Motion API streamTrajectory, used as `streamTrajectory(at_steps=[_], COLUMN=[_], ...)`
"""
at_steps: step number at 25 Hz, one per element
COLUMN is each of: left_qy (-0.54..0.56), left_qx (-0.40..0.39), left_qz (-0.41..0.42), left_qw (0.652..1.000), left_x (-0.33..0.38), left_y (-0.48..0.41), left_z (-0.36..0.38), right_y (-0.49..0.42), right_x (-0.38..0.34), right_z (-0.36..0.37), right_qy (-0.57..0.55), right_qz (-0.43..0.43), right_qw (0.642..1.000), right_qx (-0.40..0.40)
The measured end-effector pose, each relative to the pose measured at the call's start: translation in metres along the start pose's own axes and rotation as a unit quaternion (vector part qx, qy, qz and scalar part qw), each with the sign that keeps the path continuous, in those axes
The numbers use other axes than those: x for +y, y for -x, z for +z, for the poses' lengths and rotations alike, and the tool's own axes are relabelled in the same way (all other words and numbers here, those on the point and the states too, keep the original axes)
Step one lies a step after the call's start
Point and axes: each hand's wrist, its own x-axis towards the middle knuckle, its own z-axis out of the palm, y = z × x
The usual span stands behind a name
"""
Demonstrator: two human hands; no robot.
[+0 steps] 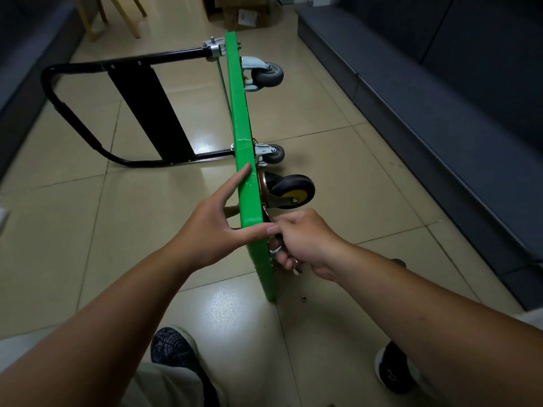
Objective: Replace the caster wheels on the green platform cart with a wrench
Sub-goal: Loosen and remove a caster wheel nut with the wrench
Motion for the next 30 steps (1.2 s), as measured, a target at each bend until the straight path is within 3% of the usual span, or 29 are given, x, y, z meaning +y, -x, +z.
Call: streamTrajectory(at_steps=[4,8,12,16,19,21,23,25,26,28,30], left_qy=[-0.010,-0.008,0.006,0.014,0.011,0.012,0.011,0.006,0.005,0.000,-0.004], left_qx=[0.000,0.002,0.001,0.004,0.005,0.005,0.003,0.004,0.005,0.006,0.005], left_qz=[0.004,-0.008,-0.023,-0.016,-0.022,-0.027,-0.025,-0.020,-0.020,-0.021,-0.019], left_qw=[1.000,1.000,1.000,1.000,1.000,1.000,1.000,1.000,1.000,1.000,1.000], left_x=[-0.003,-0.003,-0.001,-0.002,0.001,0.003,0.004,0.004,0.003,0.004,0.003], left_y=[0.000,0.000,0.000,-0.002,-0.002,-0.001,-0.001,0.000,0.000,0.000,0.000], left_z=[-0.001,-0.001,0.001,0.001,0.001,0.001,0.002,0.002,0.002,0.002,0.002], right_y=[-0.002,-0.009,-0.051,-0.085,-0.081,-0.065,-0.041,-0.026,-0.025,-0.025,-0.023], right_x=[0.008,0.047,0.093,0.090,0.098,0.112,0.119,0.109,0.099,0.075,0.044], right_z=[-0.002,0.003,-0.002,-0.014,-0.028,-0.044,-0.059,-0.065,-0.063,-0.050,-0.033], right_qy=[0.073,0.141,0.238,0.337,0.450,0.555,0.564,0.516,0.473,0.306,0.146], right_qz=[-0.075,-0.147,-0.235,-0.277,-0.191,-0.025,0.125,0.167,0.156,0.108,0.057], right_qw=[0.994,0.979,0.941,0.897,0.872,0.831,0.812,0.834,0.863,0.946,0.987], right_qx=[-0.039,-0.003,0.060,0.066,0.023,-0.034,-0.081,-0.096,-0.079,-0.014,0.027])
